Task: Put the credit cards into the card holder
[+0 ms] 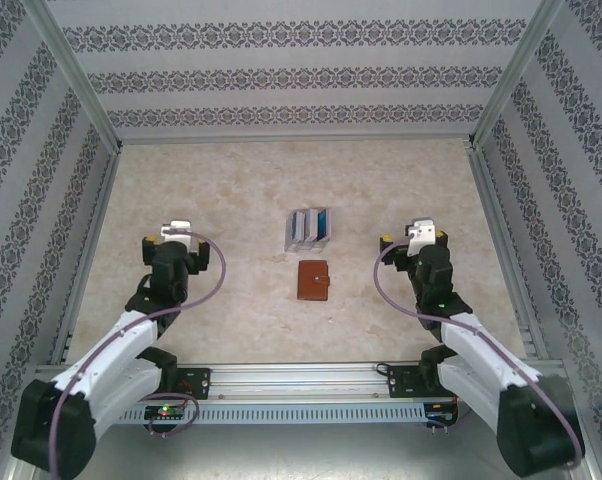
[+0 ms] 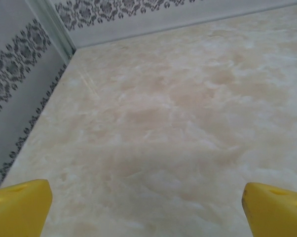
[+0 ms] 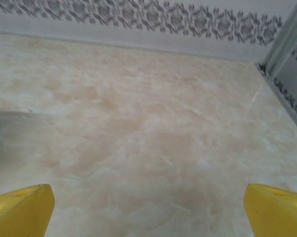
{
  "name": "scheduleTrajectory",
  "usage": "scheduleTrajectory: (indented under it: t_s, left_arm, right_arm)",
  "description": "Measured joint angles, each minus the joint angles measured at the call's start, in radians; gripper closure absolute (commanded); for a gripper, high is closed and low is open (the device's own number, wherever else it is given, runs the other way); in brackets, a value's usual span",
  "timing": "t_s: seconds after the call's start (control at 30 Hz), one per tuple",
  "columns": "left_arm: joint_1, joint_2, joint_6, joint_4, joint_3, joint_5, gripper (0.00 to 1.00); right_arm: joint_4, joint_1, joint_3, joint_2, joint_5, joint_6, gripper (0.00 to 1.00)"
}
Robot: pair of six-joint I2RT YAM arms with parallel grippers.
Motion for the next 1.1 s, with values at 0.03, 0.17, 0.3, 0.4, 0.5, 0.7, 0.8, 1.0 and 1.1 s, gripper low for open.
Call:
scheduleTrajectory:
  t_s: [0.03,0.17,0.3,0.4,0.5,0.7,0.8,1.0,1.1]
  left_arm:
    - [0.032,0.049,0.000,0.039,-0.002,0.046,0.00]
    - [0.092,0.256,0.001,0.163,-0.001,0.208,0.00]
    - [0.105,0.380,-0.002,0.280,0.001,0.270,0.00]
    - [0.118,0.466,0.000,0.316,0.043,0.283,0.00]
    - [0.126,0.533,0.011,0.370,0.087,0.297,0.01]
    - [0.202,0.637,-0.014,0.532,0.073,0.304,0.00]
    - [0.214,0.649,-0.025,0.554,0.055,0.300,0.00]
    - [0.214,0.649,-0.036,0.594,0.055,0.300,0.01]
    - [0.214,0.649,-0.036,0.603,0.055,0.300,0.00]
  right_arm:
    - [0.037,-0.014,-0.006,0.048,-0.002,0.007,0.02]
    - [0.179,-0.060,-0.016,0.225,-0.039,0.013,0.02]
    - [0.296,-0.080,-0.011,0.310,-0.079,-0.007,0.02]
    - [0.375,-0.123,-0.001,0.372,-0.103,-0.011,0.02]
    - [0.470,-0.158,0.009,0.465,-0.120,-0.007,0.02]
    - [0.497,-0.168,0.061,0.586,-0.077,0.031,0.02]
    - [0.496,-0.168,0.091,0.585,-0.032,0.045,0.02]
    - [0.488,-0.161,0.113,0.585,0.008,0.046,0.02]
    - [0.483,-0.159,0.113,0.585,0.019,0.047,0.02]
